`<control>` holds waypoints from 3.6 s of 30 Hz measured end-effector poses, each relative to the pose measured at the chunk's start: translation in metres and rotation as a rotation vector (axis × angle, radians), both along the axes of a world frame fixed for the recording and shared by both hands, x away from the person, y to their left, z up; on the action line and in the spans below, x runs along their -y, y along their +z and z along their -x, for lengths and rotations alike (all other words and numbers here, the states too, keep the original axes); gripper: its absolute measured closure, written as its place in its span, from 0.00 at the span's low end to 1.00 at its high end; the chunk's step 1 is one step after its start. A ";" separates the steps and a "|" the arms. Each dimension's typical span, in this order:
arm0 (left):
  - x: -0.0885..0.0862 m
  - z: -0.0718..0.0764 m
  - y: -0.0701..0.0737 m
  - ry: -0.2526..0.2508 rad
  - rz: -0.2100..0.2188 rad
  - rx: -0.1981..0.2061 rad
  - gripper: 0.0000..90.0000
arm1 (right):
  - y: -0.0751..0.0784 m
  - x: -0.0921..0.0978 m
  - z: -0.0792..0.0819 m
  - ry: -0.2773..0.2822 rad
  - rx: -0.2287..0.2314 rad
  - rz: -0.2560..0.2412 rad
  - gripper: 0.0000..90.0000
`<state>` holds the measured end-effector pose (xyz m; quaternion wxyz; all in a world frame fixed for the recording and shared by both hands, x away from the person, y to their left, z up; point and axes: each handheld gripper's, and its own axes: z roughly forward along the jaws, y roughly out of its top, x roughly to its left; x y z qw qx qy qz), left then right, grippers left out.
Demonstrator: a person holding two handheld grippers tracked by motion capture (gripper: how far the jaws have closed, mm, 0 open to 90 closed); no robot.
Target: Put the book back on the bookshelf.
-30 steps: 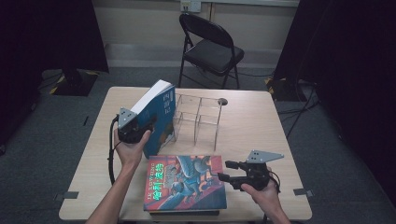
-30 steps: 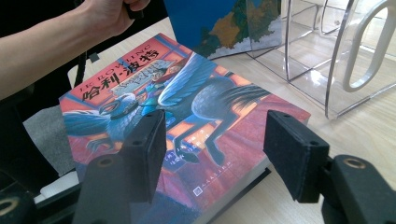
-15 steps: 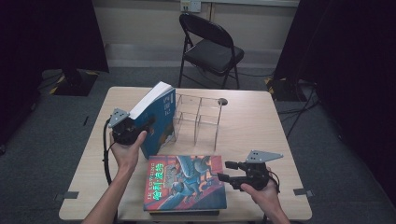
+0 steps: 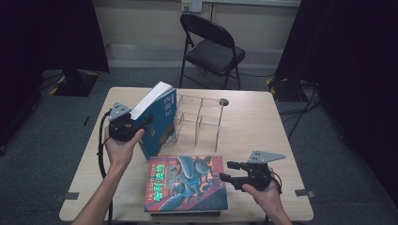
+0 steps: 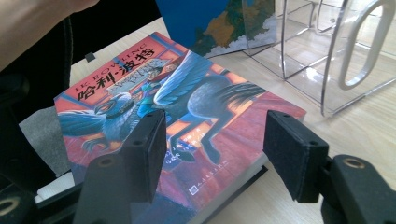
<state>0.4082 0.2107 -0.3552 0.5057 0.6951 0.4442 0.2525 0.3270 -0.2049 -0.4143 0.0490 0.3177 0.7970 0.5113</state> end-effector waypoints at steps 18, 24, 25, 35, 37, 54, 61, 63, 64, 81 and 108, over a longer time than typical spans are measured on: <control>-0.003 -0.011 0.052 -0.080 -0.161 -0.156 0.60 | 0.000 -0.003 -0.001 0.003 -0.002 0.003 0.44; -0.001 -0.029 0.068 -0.134 -0.194 -0.257 0.56 | -0.001 -0.003 -0.001 0.008 -0.004 0.004 0.44; 0.001 -0.033 0.069 -0.146 -0.207 -0.290 0.56 | -0.001 -0.003 -0.001 0.009 -0.004 0.005 0.44; 0.013 -0.064 0.075 -0.156 -0.219 -0.496 0.55 | -0.001 -0.004 -0.001 0.012 -0.008 0.005 0.44; 0.014 -0.068 0.076 -0.155 -0.234 -0.510 0.56 | -0.001 -0.004 -0.001 0.014 -0.007 0.004 0.44; 0.043 -0.094 0.075 -0.141 -0.458 -0.624 0.60 | -0.002 0.000 -0.002 0.001 -0.009 -0.001 0.44; 0.045 -0.097 0.069 -0.130 -0.473 -0.652 0.58 | -0.001 0.000 -0.001 0.005 -0.003 -0.002 0.44; 0.045 -0.098 0.068 -0.134 -0.473 -0.662 0.59 | -0.001 0.000 0.000 0.005 -0.002 -0.003 0.44; 0.046 -0.099 0.068 -0.134 -0.476 -0.675 0.59 | -0.002 0.000 0.000 0.005 -0.004 -0.003 0.44; 0.052 -0.101 0.074 -0.095 -0.451 -0.748 0.68 | -0.005 -0.002 -0.005 0.011 -0.021 -0.004 0.44; 0.058 -0.131 0.091 -0.048 -0.406 -0.760 0.68 | -0.005 -0.003 -0.005 0.034 -0.030 -0.021 0.44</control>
